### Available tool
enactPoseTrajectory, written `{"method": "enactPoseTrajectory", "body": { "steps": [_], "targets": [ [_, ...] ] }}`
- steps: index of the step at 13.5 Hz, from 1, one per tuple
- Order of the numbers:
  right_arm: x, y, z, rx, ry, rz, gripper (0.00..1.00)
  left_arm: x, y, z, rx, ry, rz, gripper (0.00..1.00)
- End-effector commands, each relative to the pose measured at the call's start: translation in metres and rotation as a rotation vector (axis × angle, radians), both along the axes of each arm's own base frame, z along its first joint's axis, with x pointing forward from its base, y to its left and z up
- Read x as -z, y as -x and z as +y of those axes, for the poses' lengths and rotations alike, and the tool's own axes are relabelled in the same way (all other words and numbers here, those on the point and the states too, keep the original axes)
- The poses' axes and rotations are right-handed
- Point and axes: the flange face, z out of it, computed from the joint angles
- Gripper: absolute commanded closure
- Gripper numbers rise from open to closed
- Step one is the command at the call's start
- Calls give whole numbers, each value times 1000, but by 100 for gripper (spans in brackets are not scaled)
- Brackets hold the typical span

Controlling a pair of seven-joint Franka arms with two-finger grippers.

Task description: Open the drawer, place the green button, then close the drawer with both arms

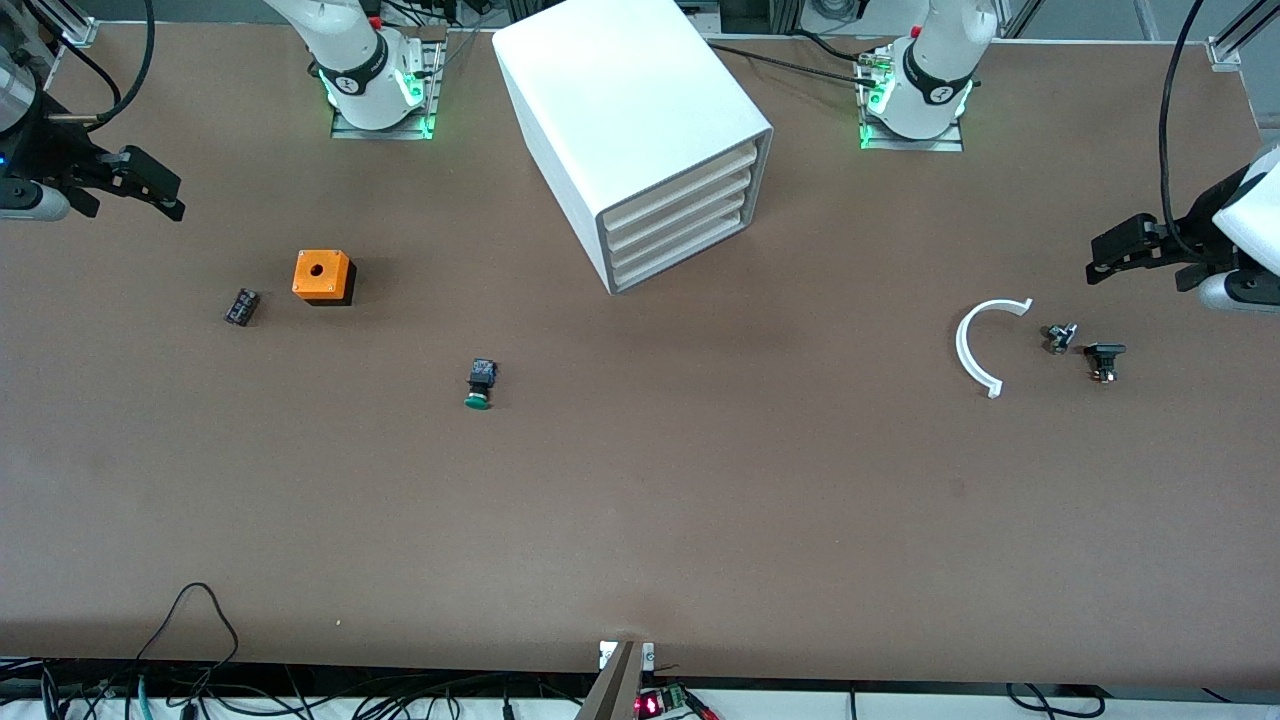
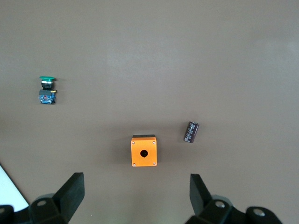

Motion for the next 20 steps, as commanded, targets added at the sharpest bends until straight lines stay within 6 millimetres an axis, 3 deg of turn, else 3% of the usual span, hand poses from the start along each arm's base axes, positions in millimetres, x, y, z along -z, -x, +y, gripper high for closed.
{"method": "enactPoseTrajectory", "body": {
  "steps": [1, 13, 16, 18, 20],
  "targets": [
    [2, 6, -1, -2, -19, 2, 0, -10, 5, -2, 23, 0, -3, 0],
    [8, 3, -6, 7, -16, 34, 0, -9, 2, -3, 30, 14, -5, 0],
    [20, -7, -5, 2, -15, 60, 0, 29, -16, -15, 51, 11, 52, 0],
    [30, -15, 2, -13, -13, 94, 0, 37, -20, -21, 55, 33, 44, 0],
    [33, -21, 4, -6, -20, 138, 0, 55, -25, -40, 79, 47, 70, 0]
  ]
}}
